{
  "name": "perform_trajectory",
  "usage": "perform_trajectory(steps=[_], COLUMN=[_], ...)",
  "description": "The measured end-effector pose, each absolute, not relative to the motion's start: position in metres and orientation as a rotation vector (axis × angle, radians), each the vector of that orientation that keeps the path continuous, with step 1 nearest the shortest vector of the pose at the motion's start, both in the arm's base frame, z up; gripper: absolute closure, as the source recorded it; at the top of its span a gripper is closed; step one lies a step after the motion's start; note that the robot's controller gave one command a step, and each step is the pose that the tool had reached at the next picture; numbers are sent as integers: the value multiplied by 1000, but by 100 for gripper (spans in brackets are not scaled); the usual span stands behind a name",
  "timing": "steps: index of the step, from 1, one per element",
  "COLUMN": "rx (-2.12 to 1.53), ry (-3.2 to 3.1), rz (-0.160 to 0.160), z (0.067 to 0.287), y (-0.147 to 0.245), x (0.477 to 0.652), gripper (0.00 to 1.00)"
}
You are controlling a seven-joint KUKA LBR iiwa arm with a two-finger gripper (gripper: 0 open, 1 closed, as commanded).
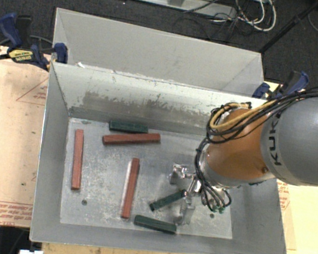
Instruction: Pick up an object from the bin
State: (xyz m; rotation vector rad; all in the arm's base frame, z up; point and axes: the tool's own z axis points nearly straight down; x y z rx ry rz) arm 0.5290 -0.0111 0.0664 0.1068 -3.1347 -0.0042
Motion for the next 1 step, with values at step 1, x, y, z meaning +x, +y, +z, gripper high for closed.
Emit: perform_trajectory(steps=[1], rx=[105], ry=[-3142], rz=[-2], z=[71], y=[-12], x=[531], gripper=[100])
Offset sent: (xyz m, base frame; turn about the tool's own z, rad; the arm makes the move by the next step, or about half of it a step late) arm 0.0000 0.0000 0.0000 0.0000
